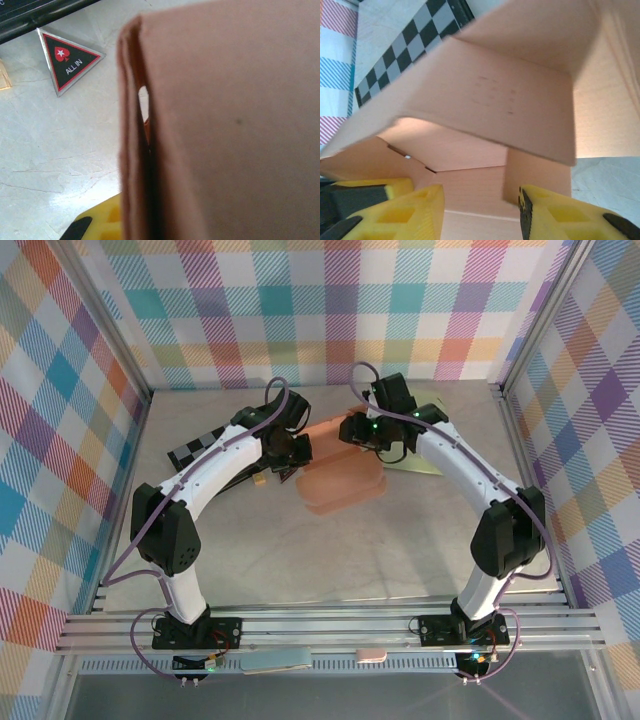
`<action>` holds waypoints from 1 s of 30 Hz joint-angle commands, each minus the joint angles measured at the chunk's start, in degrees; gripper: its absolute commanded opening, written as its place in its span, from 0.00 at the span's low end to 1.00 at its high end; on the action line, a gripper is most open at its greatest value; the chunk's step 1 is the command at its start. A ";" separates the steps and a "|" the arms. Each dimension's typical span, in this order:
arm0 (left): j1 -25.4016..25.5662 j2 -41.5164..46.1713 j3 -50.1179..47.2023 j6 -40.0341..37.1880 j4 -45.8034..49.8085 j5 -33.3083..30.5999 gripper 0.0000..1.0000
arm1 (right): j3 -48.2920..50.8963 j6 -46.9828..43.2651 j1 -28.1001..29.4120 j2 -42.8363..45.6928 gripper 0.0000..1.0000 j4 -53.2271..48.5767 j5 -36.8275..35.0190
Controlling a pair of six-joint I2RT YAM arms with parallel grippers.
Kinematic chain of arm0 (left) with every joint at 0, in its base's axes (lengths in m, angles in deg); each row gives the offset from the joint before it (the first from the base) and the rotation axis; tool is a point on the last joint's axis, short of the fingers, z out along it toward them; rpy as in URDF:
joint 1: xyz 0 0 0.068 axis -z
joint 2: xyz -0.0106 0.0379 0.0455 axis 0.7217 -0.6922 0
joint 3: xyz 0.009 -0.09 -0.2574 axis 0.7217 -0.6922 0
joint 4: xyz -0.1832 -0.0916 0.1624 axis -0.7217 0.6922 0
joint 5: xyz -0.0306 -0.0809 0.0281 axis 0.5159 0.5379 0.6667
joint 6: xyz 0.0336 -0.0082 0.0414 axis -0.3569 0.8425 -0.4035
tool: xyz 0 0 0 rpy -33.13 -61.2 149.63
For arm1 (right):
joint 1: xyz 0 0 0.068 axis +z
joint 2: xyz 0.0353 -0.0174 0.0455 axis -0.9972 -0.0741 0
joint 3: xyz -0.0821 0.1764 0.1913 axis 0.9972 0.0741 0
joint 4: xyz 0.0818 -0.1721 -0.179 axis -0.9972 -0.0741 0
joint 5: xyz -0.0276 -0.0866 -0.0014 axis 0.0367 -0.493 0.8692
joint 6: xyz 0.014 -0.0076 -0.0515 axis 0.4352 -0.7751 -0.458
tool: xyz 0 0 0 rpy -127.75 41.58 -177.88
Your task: Fold the paper box
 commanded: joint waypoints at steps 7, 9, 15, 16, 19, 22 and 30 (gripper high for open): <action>0.29 0.10 1.38 0.27 0.42 1.08 0.00 | -9.82 0.85 -2.17 3.56 0.03 -8.11 -3.80; 0.29 0.19 1.46 0.19 0.35 1.01 0.00 | -13.23 1.35 -2.17 0.93 0.00 -10.19 -4.91; 0.29 0.28 1.50 0.35 0.50 0.75 0.00 | -24.13 1.13 -2.17 -6.73 0.00 -15.98 -7.83; 0.29 0.32 1.39 0.36 0.51 0.66 0.00 | -25.59 1.03 -2.17 -8.04 0.00 -17.15 -7.63; 0.29 0.50 1.53 0.36 0.57 0.57 0.00 | -26.63 0.88 -2.17 -10.14 0.00 -19.17 -8.38; 0.29 0.50 1.47 0.36 0.60 0.46 0.00 | -26.17 0.29 -2.25 -10.64 0.00 -19.22 -10.36; 0.29 -0.18 1.89 0.35 0.51 0.82 0.00 | -27.04 -0.71 -2.36 -13.15 0.00 -19.97 -9.62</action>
